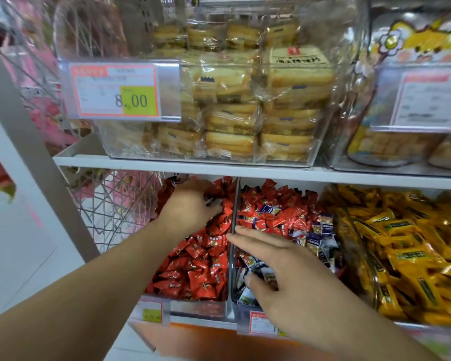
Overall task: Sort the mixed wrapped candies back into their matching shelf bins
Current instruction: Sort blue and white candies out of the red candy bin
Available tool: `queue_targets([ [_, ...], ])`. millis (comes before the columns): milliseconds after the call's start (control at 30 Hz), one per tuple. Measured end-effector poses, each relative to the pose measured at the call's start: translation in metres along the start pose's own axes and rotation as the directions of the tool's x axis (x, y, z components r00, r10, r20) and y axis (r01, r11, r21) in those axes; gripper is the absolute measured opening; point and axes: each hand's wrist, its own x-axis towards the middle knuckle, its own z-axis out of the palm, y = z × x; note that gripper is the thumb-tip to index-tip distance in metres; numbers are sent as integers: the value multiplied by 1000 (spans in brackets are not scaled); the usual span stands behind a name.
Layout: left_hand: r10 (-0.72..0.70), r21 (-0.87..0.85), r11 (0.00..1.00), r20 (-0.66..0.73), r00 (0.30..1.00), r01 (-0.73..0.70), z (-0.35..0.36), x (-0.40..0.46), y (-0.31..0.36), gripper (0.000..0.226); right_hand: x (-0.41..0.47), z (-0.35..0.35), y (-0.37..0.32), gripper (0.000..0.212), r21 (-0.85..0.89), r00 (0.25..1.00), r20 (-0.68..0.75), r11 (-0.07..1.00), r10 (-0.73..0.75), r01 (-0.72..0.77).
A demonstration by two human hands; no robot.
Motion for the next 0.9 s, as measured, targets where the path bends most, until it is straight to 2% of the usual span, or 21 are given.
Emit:
queue_targets([
  [67, -43, 45, 998, 93, 995, 39, 4, 5, 2, 38, 0, 0, 2, 71, -14, 1000, 12, 1000, -5, 5],
  [133, -64, 56, 997, 100, 993, 58, 7, 9, 2, 35, 1, 0, 4, 73, -18, 1000, 7, 1000, -11, 11],
  [300, -17, 9, 1000, -79, 997, 17, 8, 3, -4, 24, 5, 2, 8, 67, -7, 999, -44, 1000, -25, 24],
  [433, -139, -180, 977, -142, 980, 112, -13, -12, -1, 17, 4, 2, 7, 63, 15, 998, -68, 1000, 8, -7],
  [500, -209, -372, 917, -136, 968, 146, -28, -27, 4, 10, 2, 1, 7, 62, 43, 994, -91, 998, 53, -49],
  [567, -288, -593, 779, -52, 956, 203, -43, -50, 16, 14, 2, -1, 6, 58, 84, 987, -135, 994, 83, -72],
  [633, -303, -731, 637, 56, 951, 245, -57, -72, 34, 12, 3, -3, 6, 54, 177, 976, -188, 981, 113, -80],
  [800, -148, -828, 495, 216, 965, 262, -64, -106, 76, 12, 0, -9, 6, 47, 415, 960, -226, 908, 168, -61],
  [900, -114, -842, 458, 262, 958, 285, -52, -111, 90, 15, -4, -10, 8, 31, 406, 936, -281, 910, 212, -84],
])
